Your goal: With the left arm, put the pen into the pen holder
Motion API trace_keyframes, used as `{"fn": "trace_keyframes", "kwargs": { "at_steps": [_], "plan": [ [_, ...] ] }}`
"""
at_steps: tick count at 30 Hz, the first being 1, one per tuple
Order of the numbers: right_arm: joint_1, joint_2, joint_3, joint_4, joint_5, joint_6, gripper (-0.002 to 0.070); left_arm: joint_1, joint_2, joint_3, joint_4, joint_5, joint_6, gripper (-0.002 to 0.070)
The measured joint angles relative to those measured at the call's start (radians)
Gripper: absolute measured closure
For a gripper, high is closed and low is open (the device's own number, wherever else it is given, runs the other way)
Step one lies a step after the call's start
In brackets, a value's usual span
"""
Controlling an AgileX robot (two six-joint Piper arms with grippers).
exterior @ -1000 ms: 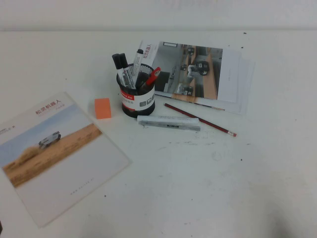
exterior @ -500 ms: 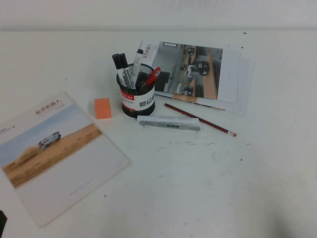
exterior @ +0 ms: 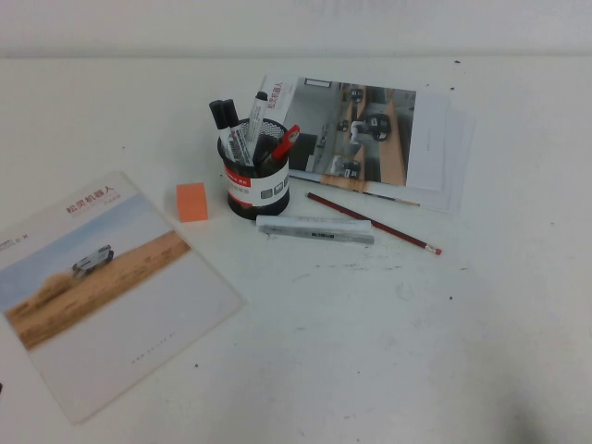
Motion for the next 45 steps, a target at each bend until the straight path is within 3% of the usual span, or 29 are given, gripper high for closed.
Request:
{"fn": "trace_keyframes", "kwargs": {
  "at_steps": [11,18,23,29,33,38,45],
  "plan": [
    [0.0,0.0,0.0,0.0,0.0,0.0,0.0698,0.0,0.02,-0.021,-0.006,-0.017,-0.021,0.0676],
    [0.0,0.0,0.0,0.0,0.0,0.0,0.0698,0.0,0.323,-0.339,-0.007,0.251,0.038,0.0676],
    [0.0,0.0,0.0,0.0,0.0,0.0,0.0698,0.0,0.613,-0.579,-0.039,0.521,0.303,0.0676],
    [0.0,0.0,0.0,0.0,0.0,0.0,0.0698,0.0,0.942,-0.811,-0.176,0.654,0.713,0.0676],
    [0.0,0.0,0.0,0.0,0.0,0.0,0.0698,-0.004,1.161,-0.954,-0.242,0.716,0.901,0.0676],
    [0.0,0.0,0.0,0.0,0.0,0.0,0.0698,-0.101,1.404,-1.168,-0.222,0.761,0.988,0.0676],
    [0.0,0.0,0.0,0.0,0.0,0.0,0.0698,-0.29,1.714,-1.448,-0.083,0.845,0.997,0.0676]
  ]
}}
